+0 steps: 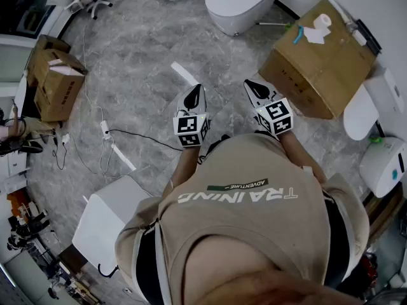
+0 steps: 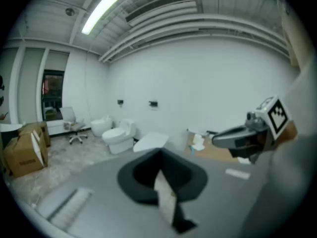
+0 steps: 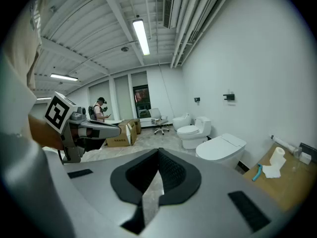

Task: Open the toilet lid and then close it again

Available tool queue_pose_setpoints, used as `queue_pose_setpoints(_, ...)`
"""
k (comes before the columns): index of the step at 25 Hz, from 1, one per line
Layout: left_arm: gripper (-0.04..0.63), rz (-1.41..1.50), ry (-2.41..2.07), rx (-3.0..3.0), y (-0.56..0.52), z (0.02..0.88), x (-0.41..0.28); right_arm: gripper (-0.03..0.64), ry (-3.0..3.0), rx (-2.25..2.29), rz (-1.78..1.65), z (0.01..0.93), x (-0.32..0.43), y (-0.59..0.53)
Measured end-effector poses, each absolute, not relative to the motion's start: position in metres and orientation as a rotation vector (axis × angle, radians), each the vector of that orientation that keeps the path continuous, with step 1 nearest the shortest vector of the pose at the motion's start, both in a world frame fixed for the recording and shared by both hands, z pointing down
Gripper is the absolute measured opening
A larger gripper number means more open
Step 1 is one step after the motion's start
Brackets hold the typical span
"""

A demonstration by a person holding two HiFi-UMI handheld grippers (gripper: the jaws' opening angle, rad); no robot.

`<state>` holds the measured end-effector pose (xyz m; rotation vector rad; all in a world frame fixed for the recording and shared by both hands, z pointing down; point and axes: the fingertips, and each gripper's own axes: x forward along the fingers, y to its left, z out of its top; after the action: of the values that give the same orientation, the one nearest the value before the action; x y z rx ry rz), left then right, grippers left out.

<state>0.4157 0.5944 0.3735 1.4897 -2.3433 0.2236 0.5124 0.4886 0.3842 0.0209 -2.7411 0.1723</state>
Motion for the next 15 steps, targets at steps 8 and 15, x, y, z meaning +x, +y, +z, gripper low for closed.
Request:
queue_pose_setpoints(8, 0.005, 0.221, -2.327, 1.535, 0.587, 0.375, 0.387, 0.012, -2.740, 0.079, 0.202, 0.394, 0.482, 0.482)
queue_pose_setpoints(15, 0.005, 0.225, -2.301, 1.524, 0.594, 0.398, 0.354, 0.012, -2.741, 0.149, 0.177, 0.400, 0.453, 0.482)
